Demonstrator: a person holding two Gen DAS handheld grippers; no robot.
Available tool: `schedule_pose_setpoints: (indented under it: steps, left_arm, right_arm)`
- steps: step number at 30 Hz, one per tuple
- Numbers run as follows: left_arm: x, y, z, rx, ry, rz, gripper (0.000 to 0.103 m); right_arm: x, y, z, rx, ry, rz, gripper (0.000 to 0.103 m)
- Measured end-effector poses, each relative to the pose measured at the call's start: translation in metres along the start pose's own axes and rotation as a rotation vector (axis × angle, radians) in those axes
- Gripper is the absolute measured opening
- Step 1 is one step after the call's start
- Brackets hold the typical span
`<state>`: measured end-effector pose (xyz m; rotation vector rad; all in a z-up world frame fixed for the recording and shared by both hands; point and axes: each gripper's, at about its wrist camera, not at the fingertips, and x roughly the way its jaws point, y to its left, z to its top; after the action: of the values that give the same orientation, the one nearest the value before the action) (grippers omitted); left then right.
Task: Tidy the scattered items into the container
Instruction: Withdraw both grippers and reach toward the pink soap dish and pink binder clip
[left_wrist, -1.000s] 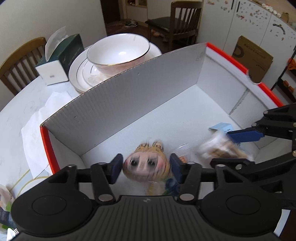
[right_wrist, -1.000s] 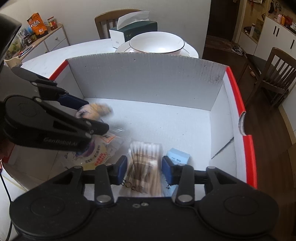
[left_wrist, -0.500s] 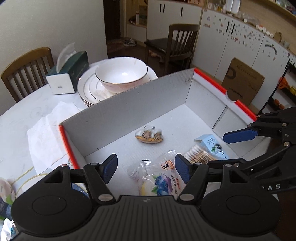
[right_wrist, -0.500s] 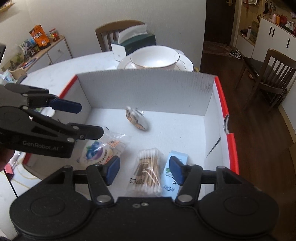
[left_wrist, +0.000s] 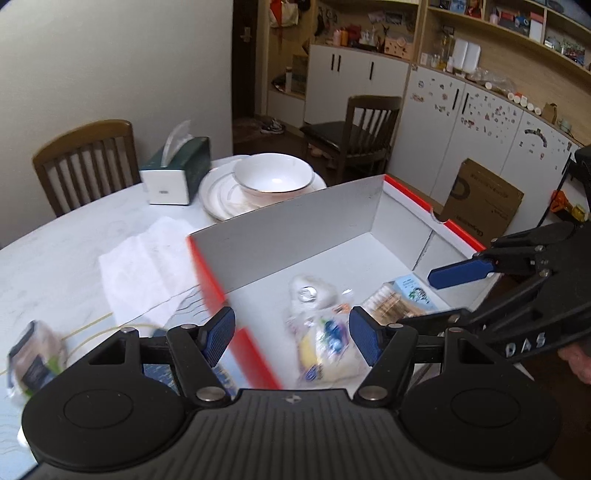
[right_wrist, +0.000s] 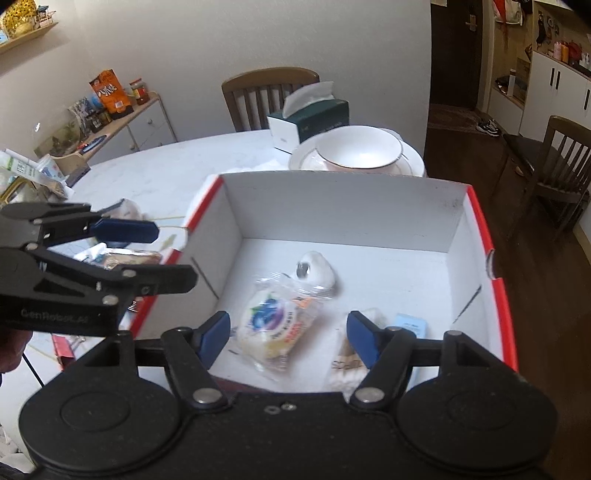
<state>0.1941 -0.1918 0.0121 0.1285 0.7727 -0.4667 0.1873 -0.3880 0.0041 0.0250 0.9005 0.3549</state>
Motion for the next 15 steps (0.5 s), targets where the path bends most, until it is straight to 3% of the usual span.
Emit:
schedule_pose_setpoints:
  steps: [4, 8, 15]
  left_arm:
    - [-0.019, 0.014, -0.014, -0.020, -0.018, 0.015, 0.068]
    - [-0.036, 0.027, -0.027, -0.035, -0.037, 0.031, 0.068]
    - [-0.061, 0.054, -0.052, -0.066, -0.053, 0.038, 0.077]
  right_arm:
    - [-0.004, 0.016, -0.001, 0.000, -0.017, 0.007, 0.073]
    - [-0.008, 0.032, -0.002, 0.004, -0.040, 0.012, 0.083]
    - [-0.009, 0.070, -0.003, -0.013, -0.064, 0.024, 0.091]
